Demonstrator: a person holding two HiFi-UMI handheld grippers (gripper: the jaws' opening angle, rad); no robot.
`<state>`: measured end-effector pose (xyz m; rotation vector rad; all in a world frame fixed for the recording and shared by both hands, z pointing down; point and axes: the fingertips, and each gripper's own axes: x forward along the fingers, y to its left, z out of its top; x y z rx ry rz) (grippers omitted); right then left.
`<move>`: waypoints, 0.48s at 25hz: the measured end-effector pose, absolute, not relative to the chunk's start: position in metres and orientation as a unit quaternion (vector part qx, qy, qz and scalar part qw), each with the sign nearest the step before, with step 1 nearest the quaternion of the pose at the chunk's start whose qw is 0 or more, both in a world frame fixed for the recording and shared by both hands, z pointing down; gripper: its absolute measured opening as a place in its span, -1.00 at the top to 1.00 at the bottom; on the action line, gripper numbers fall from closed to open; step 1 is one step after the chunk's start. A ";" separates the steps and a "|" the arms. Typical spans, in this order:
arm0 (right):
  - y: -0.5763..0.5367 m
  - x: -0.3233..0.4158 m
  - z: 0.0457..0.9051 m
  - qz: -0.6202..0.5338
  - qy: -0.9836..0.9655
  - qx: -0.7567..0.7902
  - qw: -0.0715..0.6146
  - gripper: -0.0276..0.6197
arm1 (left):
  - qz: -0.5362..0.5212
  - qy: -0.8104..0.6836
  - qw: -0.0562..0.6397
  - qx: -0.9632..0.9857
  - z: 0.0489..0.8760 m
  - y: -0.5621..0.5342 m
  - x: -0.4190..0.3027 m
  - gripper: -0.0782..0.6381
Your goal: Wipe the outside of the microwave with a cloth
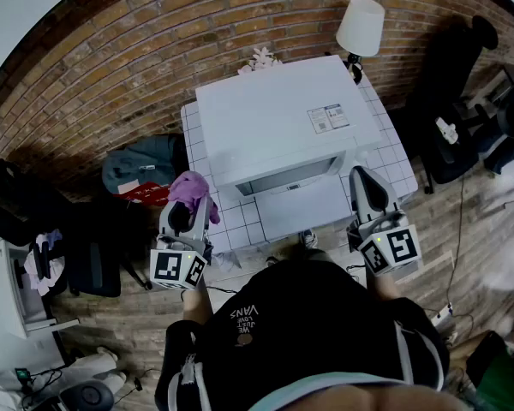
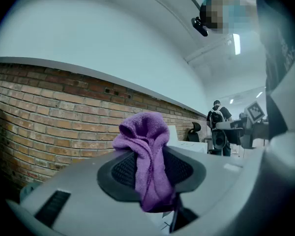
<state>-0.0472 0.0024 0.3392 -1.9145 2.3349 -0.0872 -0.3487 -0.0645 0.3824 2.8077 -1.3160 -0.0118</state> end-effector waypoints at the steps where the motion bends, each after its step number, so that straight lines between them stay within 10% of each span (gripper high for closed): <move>1: 0.003 -0.049 0.338 -0.028 0.773 -0.630 0.065 0.91 | -0.004 -0.423 0.020 0.906 0.383 -0.064 -0.350 0.39; 12: 0.015 -0.063 0.338 -0.033 0.763 -0.642 0.067 0.91 | 0.001 -0.402 0.015 0.915 0.382 -0.058 -0.364 0.39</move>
